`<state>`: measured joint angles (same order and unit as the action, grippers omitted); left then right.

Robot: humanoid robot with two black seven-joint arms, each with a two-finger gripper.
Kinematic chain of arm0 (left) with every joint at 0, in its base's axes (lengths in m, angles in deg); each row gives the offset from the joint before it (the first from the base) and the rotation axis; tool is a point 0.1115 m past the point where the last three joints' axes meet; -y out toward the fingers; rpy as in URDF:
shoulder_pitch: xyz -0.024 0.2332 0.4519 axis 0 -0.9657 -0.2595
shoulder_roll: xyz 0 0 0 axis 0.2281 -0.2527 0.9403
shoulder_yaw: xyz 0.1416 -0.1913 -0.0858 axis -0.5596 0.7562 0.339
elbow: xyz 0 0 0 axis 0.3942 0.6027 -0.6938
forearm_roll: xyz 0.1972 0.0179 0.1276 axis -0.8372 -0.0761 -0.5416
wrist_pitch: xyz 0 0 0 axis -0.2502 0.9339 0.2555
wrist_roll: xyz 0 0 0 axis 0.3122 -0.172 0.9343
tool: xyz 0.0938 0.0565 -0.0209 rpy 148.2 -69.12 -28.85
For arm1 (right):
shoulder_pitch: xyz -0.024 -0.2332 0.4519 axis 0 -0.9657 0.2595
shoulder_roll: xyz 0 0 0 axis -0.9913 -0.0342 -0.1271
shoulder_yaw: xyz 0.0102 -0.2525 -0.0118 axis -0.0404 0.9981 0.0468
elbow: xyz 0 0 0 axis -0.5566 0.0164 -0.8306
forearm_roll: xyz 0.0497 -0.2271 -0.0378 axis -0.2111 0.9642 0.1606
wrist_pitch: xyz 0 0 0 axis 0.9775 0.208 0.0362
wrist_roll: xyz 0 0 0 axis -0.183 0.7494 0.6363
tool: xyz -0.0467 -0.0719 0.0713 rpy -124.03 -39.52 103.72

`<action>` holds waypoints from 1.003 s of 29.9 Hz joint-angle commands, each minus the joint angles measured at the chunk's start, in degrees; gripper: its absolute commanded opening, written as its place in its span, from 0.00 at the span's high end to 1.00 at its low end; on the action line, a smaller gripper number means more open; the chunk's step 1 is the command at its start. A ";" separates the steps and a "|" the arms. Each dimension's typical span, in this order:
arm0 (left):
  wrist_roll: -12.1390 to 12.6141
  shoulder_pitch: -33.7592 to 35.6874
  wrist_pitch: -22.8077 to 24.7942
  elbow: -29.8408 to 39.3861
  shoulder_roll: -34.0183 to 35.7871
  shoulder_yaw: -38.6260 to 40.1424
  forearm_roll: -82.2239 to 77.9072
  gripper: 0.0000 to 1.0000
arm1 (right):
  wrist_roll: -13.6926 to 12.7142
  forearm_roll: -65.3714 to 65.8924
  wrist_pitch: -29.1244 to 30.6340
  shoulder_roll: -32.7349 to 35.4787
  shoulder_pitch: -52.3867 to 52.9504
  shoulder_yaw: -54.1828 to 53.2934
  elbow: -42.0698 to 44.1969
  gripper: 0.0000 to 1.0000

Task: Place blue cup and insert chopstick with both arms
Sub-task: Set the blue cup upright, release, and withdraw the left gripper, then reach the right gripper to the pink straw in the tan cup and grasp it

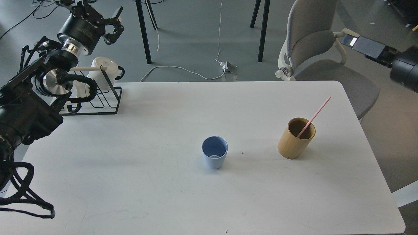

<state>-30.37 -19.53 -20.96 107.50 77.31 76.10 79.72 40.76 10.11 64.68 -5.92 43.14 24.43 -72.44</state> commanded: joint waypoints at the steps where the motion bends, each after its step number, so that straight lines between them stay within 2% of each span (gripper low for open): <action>1: -0.14 -0.15 -0.01 0.03 -0.42 0.01 0.11 0.01 | -0.10 3.33 -3.39 0.15 -1.48 5.69 0.44 0.20; 4: -0.23 -0.15 -0.01 0.03 -0.60 0.09 0.11 0.01 | -0.10 3.33 -6.82 -0.81 -3.41 10.70 0.35 0.29; 8: -0.23 0.02 -0.01 0.03 -0.95 0.01 0.11 0.01 | -0.01 3.77 -14.11 -5.47 -7.10 14.58 0.53 0.32; 10: -0.15 0.02 -0.01 0.03 -0.95 0.01 0.11 0.01 | -0.10 3.77 -15.88 -7.05 -8.86 14.67 1.84 0.32; 13: -0.14 -0.06 -0.01 -0.05 -0.86 -0.08 0.02 0.01 | -0.01 3.77 -16.32 -9.77 -9.66 14.67 3.95 0.33; 19: -0.06 -0.15 -0.01 -0.14 -0.95 -0.17 0.02 0.01 | -0.10 3.77 -16.32 -16.28 -9.66 14.76 9.14 0.45; 25: -0.06 -0.15 -0.01 -0.23 -0.86 -0.17 -0.06 0.01 | -0.10 7.10 -16.32 -18.48 -9.13 14.76 13.45 0.62; 30: -0.06 -0.15 -0.01 -0.93 -0.69 -0.17 -0.06 0.01 | -0.10 7.90 -16.41 -19.10 -8.96 14.84 13.63 0.78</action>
<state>-30.43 -19.67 -20.97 107.05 76.57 75.85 79.65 40.63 17.53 48.34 -24.88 34.21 39.24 -58.87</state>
